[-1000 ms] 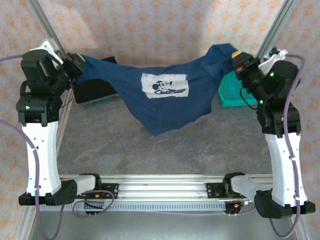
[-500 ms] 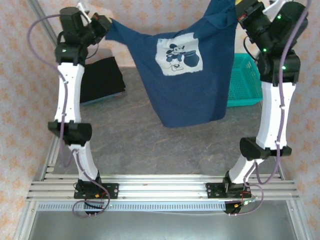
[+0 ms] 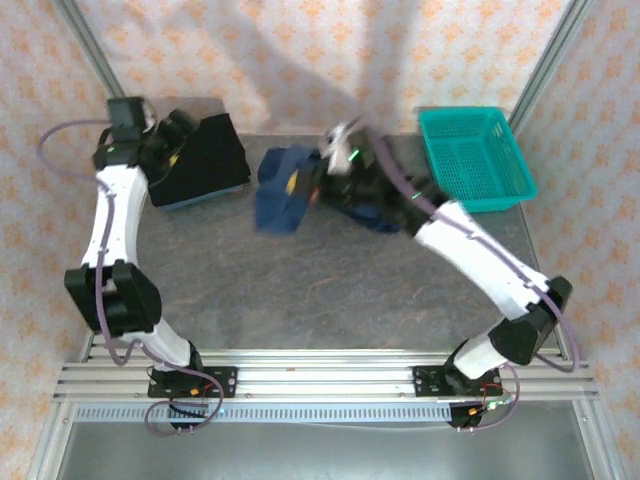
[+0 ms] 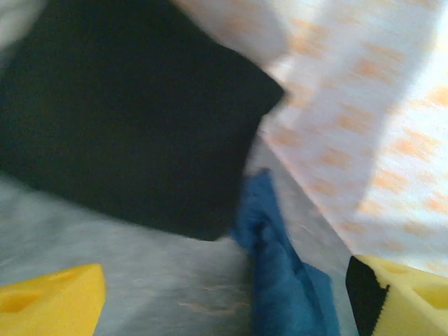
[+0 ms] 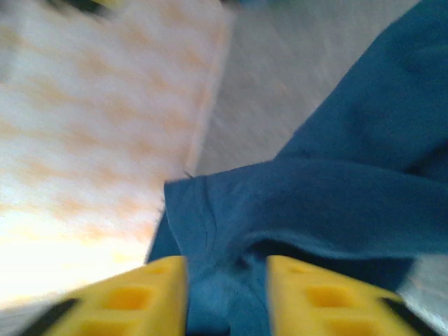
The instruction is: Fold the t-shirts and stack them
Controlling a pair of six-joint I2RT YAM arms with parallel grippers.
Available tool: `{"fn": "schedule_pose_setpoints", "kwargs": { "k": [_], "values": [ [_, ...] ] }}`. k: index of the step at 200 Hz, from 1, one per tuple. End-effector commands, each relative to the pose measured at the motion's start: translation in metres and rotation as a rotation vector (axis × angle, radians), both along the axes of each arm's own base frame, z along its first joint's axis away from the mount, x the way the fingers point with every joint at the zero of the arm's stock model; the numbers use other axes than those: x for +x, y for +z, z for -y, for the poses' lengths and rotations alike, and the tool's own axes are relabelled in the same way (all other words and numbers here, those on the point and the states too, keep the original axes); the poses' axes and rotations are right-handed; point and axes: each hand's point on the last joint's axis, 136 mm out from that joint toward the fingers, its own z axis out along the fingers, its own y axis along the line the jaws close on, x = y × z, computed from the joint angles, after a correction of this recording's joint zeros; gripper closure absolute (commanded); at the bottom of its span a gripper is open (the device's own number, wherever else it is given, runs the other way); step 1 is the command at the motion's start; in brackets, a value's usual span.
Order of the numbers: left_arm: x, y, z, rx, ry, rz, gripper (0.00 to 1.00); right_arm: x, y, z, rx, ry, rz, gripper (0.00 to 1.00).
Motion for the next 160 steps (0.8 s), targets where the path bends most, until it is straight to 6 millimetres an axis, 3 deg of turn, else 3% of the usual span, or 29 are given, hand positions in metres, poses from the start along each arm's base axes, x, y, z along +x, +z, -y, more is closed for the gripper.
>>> {"fn": "schedule_pose_setpoints", "kwargs": {
  "k": [1,9,21,34,47,64,70,92,110,131,160],
  "values": [
    [-0.054,0.004,0.017,0.075,-0.023,-0.076,0.10,0.008,-0.039,-0.033,0.077,-0.017,-0.109,0.41],
    [-0.069,-0.001,0.023,0.074,-0.026,-0.090,0.10,0.002,-0.046,-0.038,0.082,0.009,-0.141,0.37],
    [-0.086,-0.009,0.036,0.069,-0.056,-0.110,0.09,0.000,-0.034,-0.029,0.061,0.009,-0.085,0.33],
    [-0.104,-0.021,0.053,0.095,-0.096,-0.160,0.10,0.005,-0.021,-0.002,-0.030,-0.029,-0.005,0.24],
    [-0.122,-0.039,0.067,0.089,-0.136,-0.209,0.10,0.008,-0.010,0.032,-0.099,-0.070,0.022,0.22],
    [-0.155,-0.059,0.075,0.080,-0.151,-0.280,0.10,0.013,0.000,0.090,-0.198,-0.182,0.057,0.21],
    [-0.168,-0.068,0.078,0.082,-0.159,-0.313,0.10,0.016,0.000,0.117,-0.246,-0.248,0.070,0.17],
    [-0.208,-0.095,0.097,0.046,-0.222,-0.405,0.12,0.023,-0.010,0.210,-0.355,-0.460,0.047,0.14],
    [-0.237,-0.122,0.115,-0.006,-0.271,-0.482,0.13,0.024,-0.023,0.265,-0.380,-0.582,-0.002,0.15],
    [-0.261,-0.147,0.126,-0.039,-0.292,-0.549,0.14,0.025,-0.040,0.295,-0.401,-0.625,-0.064,0.16],
    [-0.266,-0.172,0.136,-0.071,-0.296,-0.587,0.16,0.034,-0.068,0.303,-0.434,-0.609,-0.142,0.19]
  ]
}}
